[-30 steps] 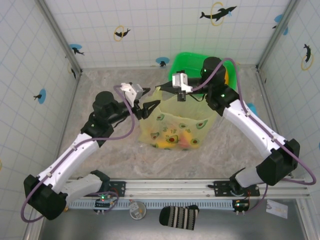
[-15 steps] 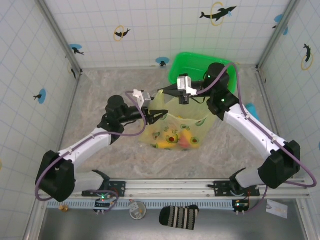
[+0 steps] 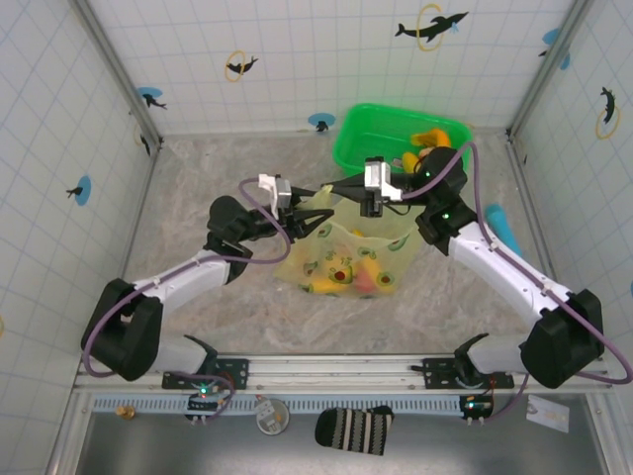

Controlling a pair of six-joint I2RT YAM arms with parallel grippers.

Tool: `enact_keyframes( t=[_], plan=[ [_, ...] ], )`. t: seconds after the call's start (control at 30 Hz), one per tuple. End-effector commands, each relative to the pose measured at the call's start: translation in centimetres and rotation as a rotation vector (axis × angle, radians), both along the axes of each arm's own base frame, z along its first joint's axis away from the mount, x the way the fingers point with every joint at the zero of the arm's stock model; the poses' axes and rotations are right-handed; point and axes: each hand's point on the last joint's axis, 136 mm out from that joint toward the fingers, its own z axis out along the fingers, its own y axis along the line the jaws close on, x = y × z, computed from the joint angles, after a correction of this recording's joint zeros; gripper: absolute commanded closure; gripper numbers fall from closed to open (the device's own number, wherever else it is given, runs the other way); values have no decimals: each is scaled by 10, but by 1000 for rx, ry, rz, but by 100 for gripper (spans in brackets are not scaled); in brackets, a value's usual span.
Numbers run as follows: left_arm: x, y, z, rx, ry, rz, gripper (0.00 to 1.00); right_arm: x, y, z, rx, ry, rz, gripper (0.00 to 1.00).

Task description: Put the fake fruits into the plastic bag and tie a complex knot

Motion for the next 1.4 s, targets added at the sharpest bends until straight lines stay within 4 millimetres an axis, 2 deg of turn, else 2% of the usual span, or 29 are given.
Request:
enact_keyframes(
  t=[0.0, 0.13, 0.2, 0.3, 0.4, 0.53, 0.67, 0.8, 1.03, 1.37],
  plan=[
    [-18, -8, 11, -31, -39, -91, 54, -6, -7, 17, 57, -47, -7, 100],
    [-17, -20, 1, -5, -32, -82, 54, -2, -6, 24, 90, -24, -11, 100],
    [-10, -22, 1, -13, -16, -48, 59, 4, -3, 31, 120, 14, -29, 100],
    [6, -21, 3, -31, -19, 58, 79, 15, 3, 37, 132, 115, -73, 100],
    [9, -15, 8, -47, -78, 145, 100, 18, 5, 38, 145, 171, -110, 100],
    [2, -15, 11, -44, -105, 142, 100, 16, 3, 28, 144, 174, -134, 100],
    [-6, -12, 0, -22, -110, 132, 100, 16, -6, 20, 152, 166, -174, 100],
    [-15, -9, -10, -2, -102, 106, 99, 10, -23, 12, 186, 145, -218, 100],
    [-23, -6, -11, 7, -109, 88, 100, 9, -46, -5, 230, 148, -320, 100],
    [-33, -9, -26, 81, -92, 27, 100, 27, -90, -30, 290, 168, -494, 100]
  ],
)
